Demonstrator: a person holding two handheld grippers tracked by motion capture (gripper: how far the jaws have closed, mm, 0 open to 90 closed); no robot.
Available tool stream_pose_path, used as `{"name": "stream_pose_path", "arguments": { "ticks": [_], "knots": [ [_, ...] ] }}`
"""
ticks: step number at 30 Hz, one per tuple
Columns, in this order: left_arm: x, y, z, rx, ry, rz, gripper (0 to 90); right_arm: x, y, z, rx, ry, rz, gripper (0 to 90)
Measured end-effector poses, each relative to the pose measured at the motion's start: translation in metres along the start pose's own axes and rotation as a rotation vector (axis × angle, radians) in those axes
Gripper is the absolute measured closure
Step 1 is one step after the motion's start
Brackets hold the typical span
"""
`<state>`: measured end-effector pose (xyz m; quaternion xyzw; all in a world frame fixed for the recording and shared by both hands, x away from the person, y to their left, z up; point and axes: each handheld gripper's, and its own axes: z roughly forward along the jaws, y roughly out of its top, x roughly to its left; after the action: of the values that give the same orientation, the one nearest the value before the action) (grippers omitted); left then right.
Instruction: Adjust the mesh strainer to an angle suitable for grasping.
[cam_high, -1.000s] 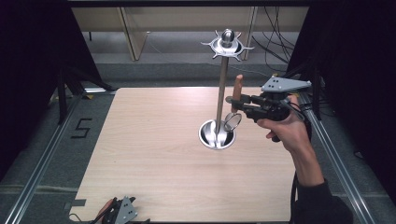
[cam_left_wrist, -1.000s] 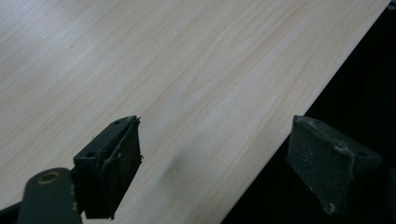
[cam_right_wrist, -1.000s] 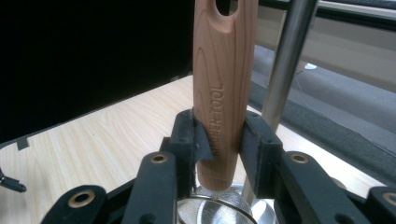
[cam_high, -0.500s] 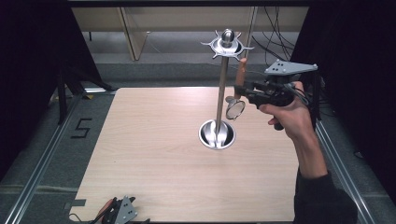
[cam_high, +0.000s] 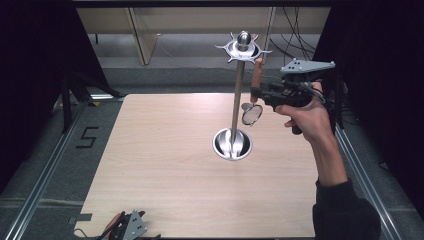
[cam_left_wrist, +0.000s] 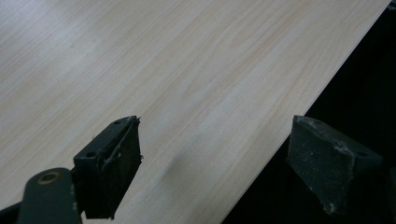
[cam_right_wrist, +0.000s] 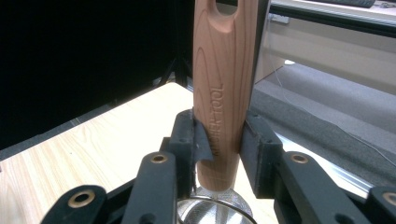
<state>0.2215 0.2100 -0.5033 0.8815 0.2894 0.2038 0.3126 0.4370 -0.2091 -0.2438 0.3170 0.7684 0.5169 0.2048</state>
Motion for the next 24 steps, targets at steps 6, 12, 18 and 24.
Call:
{"name": "stream_pose_path", "arguments": {
  "ticks": [6,12,18,24],
  "knots": [
    [0.000,0.000,0.000,0.000,0.002,0.001,16.6,0.000,0.003,0.005,0.021,-0.016,0.000,69.0],
    [0.000,0.000,0.000,0.000,-0.002,0.000,16.6,0.000,0.004,0.010,0.029,-0.019,0.001,68.9],
    [0.000,0.000,0.000,0.002,0.000,0.003,16.6,-0.004,0.004,0.017,0.042,-0.018,0.008,69.1],
    [-0.001,0.000,0.000,0.014,0.009,0.002,16.6,-0.004,0.002,0.018,0.039,-0.014,0.007,69.1]
  ]
}}
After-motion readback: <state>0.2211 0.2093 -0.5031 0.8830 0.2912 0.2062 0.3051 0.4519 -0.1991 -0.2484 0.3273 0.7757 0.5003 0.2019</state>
